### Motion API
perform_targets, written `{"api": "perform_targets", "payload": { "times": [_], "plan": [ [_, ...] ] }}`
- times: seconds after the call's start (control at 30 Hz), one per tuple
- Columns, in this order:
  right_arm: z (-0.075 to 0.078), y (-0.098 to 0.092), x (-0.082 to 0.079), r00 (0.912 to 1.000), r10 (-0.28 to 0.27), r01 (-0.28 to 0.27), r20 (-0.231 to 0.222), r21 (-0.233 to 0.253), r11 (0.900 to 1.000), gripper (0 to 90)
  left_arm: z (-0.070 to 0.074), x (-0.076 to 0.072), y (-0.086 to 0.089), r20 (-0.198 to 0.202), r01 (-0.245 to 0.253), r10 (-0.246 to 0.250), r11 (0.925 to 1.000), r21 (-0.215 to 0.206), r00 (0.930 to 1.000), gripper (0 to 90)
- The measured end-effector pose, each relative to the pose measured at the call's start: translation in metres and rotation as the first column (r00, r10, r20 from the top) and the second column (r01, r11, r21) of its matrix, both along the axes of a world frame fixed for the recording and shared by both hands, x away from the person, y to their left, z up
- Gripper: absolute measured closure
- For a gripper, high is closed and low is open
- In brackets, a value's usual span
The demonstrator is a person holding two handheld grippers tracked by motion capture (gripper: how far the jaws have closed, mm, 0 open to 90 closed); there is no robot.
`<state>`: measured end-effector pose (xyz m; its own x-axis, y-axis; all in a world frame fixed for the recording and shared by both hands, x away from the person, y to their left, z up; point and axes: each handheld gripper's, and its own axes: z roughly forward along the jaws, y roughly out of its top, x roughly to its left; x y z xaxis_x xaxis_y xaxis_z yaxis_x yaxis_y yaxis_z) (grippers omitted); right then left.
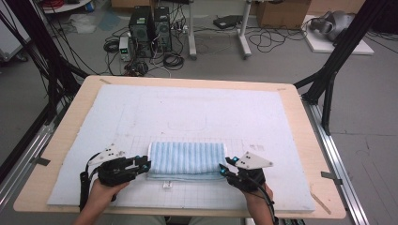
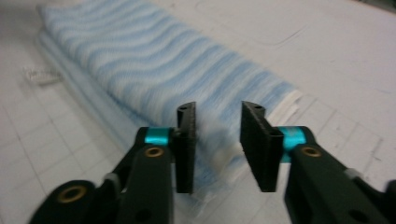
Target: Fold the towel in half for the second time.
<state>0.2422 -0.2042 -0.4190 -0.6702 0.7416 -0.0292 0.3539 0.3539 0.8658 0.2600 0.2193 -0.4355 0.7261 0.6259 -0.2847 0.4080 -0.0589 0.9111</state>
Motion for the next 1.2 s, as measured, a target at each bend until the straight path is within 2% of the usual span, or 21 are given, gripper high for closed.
{"api": "perform_targets", "payload": {
  "times": [0.07, 0.13, 0.2, 0.27, 0.33, 0.43, 0.53, 0.7, 0.77, 0.83, 0.9, 0.97, 1.07, 1.2],
  "plan": [
    [0.005, -0.003, 0.002, 0.9994, -0.030, 0.029, 0.015, 0.057, 0.998, 57.3, 0.002, 0.005, 0.001, 0.011, -0.017, 0.017, 0.9998, 0.005, 0.9998, 61.1],
    [0.009, 0.000, 0.007, 0.9989, -0.039, 0.038, 0.026, 0.056, 0.998, 57.4, 0.002, 0.011, -0.002, 0.026, -0.015, 0.015, 0.9998, 0.011, 0.9996, 60.7],
    [0.010, 0.006, 0.013, 0.9988, -0.040, 0.040, 0.026, 0.029, 0.999, 57.9, 0.000, 0.015, -0.007, 0.018, -0.007, 0.006, 0.9996, 0.026, 0.9998, 62.4],
    [0.005, 0.014, 0.019, 0.9995, -0.032, 0.032, 0.002, -0.004, 0.999, 59.0, -0.004, 0.018, -0.013, -0.006, 0.002, -0.002, 0.9980, 0.063, 1.0000, 65.7],
    [-0.002, 0.020, 0.023, 0.9995, -0.024, 0.023, -0.022, -0.051, 0.998, 59.3, -0.008, 0.018, -0.018, -0.037, 0.016, -0.012, 0.9939, 0.109, 0.9993, 69.1],
    [-0.012, 0.025, 0.023, 0.9978, -0.016, 0.010, -0.064, -0.099, 0.995, 59.6, -0.013, 0.015, -0.022, -0.052, 0.021, -0.012, 0.9856, 0.168, 0.9986, 71.6],
    [-0.017, 0.026, 0.021, 0.9943, -0.007, -0.009, -0.106, -0.145, 0.989, 59.6, -0.015, 0.014, -0.023, -0.073, 0.017, -0.003, 0.9801, 0.198, 0.9973, 72.7],
    [-0.019, 0.021, 0.019, 0.9922, -0.002, -0.016, -0.125, -0.141, 0.990, 59.5, -0.015, 0.012, -0.025, -0.078, 0.015, 0.003, 0.9730, 0.230, 0.9969, 73.8],
    [-0.016, 0.018, 0.017, 0.9934, -0.001, -0.012, -0.115, -0.107, 0.994, 57.2, -0.012, 0.012, -0.022, -0.067, -0.007, 0.022, 0.9767, 0.214, 0.9975, 73.4],
    [-0.010, 0.012, 0.015, 0.9960, -0.011, 0.007, -0.089, -0.048, 0.999, 53.1, -0.009, 0.012, -0.016, -0.028, -0.031, 0.036, 0.9871, 0.157, 0.9990, 66.8],
    [-0.004, 0.006, 0.013, 0.9980, -0.030, 0.030, -0.055, -0.002, 1.000, 47.1, -0.005, 0.011, -0.010, 0.018, -0.057, 0.055, 0.9924, 0.109, 0.9983, 59.7],
    [0.000, -0.002, 0.013, 0.9979, -0.049, 0.050, -0.043, 0.021, 0.999, 44.3, -0.001, 0.012, -0.003, 0.042, -0.069, 0.067, 0.9951, 0.070, 0.9969, 55.0],
    [0.003, -0.015, 0.012, 0.9969, -0.074, 0.075, -0.028, 0.033, 0.997, 37.5, 0.003, 0.013, 0.007, 0.079, -0.121, 0.117, 0.9920, 0.037, 0.9900, 42.8],
    [0.006, -0.033, 0.011, 0.9948, -0.101, 0.101, -0.013, 0.045, 0.994, 17.2, 0.009, 0.013, 0.016, 0.089, -0.175, 0.174, 0.9847, -0.001, 0.9807, 21.5]
  ]
}}
